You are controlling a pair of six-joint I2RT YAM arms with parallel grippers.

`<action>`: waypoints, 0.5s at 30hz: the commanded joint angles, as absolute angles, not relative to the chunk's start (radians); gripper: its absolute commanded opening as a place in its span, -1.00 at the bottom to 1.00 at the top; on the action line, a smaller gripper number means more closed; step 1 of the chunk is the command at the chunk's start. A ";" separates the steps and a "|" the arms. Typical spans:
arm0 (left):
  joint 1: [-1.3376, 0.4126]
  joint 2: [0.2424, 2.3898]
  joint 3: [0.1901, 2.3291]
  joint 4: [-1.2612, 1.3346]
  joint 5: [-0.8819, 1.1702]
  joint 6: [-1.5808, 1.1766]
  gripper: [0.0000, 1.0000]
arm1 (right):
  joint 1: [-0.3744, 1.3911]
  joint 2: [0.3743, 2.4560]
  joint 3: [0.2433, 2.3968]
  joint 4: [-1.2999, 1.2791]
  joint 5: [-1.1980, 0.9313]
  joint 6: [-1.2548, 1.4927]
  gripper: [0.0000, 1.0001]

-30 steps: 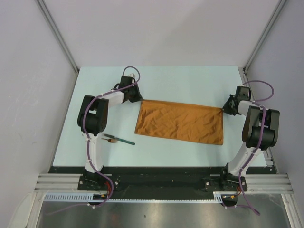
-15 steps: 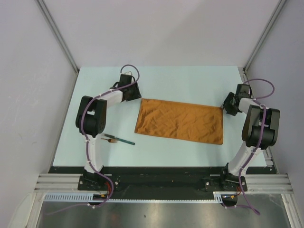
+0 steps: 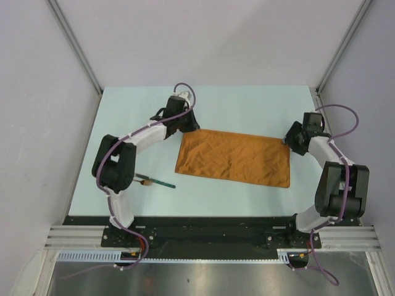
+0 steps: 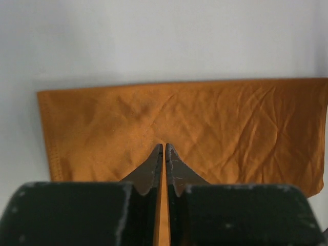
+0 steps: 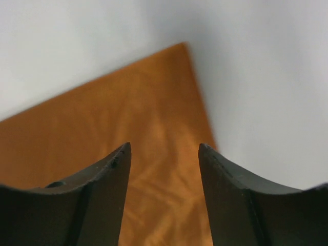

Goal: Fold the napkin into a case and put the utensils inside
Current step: Smooth out the rectangle-folded napkin at the center of the board.

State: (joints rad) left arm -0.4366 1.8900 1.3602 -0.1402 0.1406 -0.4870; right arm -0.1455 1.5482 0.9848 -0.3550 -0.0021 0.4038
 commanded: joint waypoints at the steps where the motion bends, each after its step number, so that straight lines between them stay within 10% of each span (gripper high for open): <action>1: -0.417 1.979 1.336 -0.005 0.322 -0.549 -0.95 | -0.120 1.502 0.868 -0.074 -0.282 0.494 0.15; 15: -0.287 2.184 1.483 -0.092 0.299 -0.575 -1.00 | -0.179 1.877 0.963 0.275 -0.577 0.580 -0.33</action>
State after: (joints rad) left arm -0.3096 2.1361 1.3998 -0.0624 0.3099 -0.5766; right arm -0.1478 1.8221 0.9154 0.1474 -0.4965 0.5587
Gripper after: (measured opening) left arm 0.004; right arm 0.338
